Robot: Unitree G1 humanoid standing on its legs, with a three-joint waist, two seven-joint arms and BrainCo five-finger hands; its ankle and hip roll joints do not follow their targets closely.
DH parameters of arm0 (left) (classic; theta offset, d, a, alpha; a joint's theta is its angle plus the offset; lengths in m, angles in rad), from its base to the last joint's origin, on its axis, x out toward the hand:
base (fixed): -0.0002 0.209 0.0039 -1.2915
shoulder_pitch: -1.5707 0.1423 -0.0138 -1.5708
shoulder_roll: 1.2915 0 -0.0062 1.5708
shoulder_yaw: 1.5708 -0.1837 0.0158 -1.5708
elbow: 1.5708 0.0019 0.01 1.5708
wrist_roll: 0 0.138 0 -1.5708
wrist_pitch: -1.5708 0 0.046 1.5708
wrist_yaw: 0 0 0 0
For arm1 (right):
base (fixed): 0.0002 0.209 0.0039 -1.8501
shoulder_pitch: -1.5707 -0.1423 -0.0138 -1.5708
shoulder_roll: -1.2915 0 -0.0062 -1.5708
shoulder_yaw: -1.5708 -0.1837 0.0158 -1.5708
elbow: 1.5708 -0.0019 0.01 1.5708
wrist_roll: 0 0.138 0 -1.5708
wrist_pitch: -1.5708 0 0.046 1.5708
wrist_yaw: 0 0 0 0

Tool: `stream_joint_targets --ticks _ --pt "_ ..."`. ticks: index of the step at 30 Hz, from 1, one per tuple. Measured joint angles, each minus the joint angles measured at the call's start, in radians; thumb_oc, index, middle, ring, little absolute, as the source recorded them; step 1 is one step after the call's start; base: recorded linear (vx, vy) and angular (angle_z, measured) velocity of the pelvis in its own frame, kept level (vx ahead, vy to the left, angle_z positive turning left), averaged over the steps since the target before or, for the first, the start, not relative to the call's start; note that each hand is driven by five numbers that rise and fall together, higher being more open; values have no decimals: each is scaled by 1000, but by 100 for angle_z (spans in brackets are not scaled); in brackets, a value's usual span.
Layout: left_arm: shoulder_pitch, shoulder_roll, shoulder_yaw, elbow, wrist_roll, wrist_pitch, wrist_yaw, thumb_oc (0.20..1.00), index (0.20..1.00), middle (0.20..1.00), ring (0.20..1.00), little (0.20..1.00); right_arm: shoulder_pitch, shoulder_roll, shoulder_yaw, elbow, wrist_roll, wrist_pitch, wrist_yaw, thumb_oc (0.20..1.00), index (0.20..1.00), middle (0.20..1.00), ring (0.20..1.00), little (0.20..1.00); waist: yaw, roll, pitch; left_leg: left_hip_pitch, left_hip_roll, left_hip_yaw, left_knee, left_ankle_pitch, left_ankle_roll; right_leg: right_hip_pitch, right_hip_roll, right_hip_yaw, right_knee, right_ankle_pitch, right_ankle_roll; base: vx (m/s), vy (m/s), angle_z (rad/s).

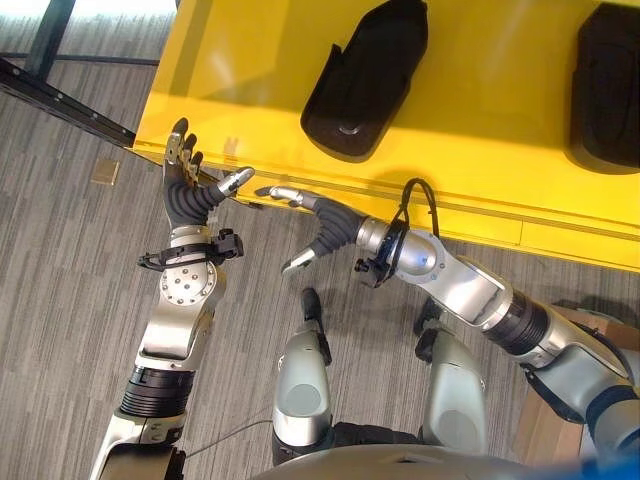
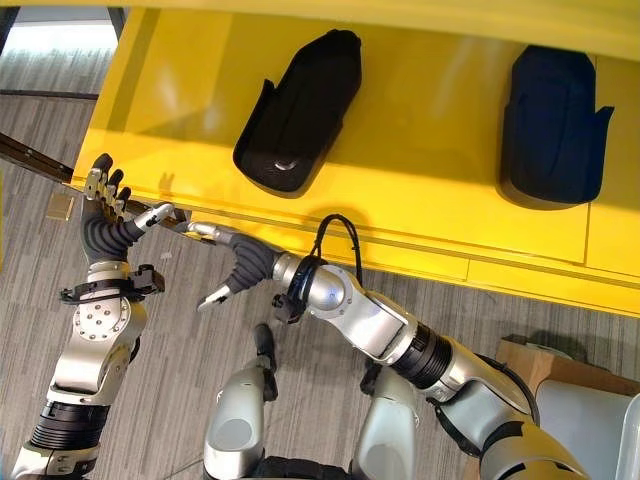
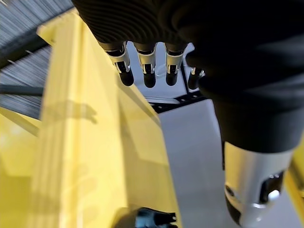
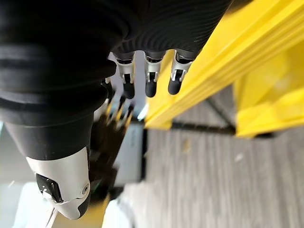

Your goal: Move parts from the plastic box to the shelf.

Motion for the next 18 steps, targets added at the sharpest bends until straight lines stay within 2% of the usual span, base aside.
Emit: stream_joint_targets --ticks 6,12,18 --pt "-15 -1 0 5 -4 -28 -1 1000 1000 1000 1000 1000 0 -3 -93 -50 -62 -27 -21 1000 1000 1000 1000 1000 -24 0 0 2 0 1 -1 0 0 -1 2 0 0 0 0 0 0 0" --pt "-44 -29 11 18 -180 -24 23 1000 1000 1000 1000 1000 0 -37 -199 -42 -63 1 -87 1000 1000 1000 1000 1000 -24 0 0 3 0 1 -1 0 1 0 3 2 0 0 0 0 0 0" --pt "-15 -45 30 46 -209 -23 35 1000 1000 1000 1000 1000 -2 -76 -273 29 -135 11 -94 1000 1000 1000 1000 1000 -21 0 0 3 0 0 0 -1 1 0 3 4 1 0 0 0 0 0"
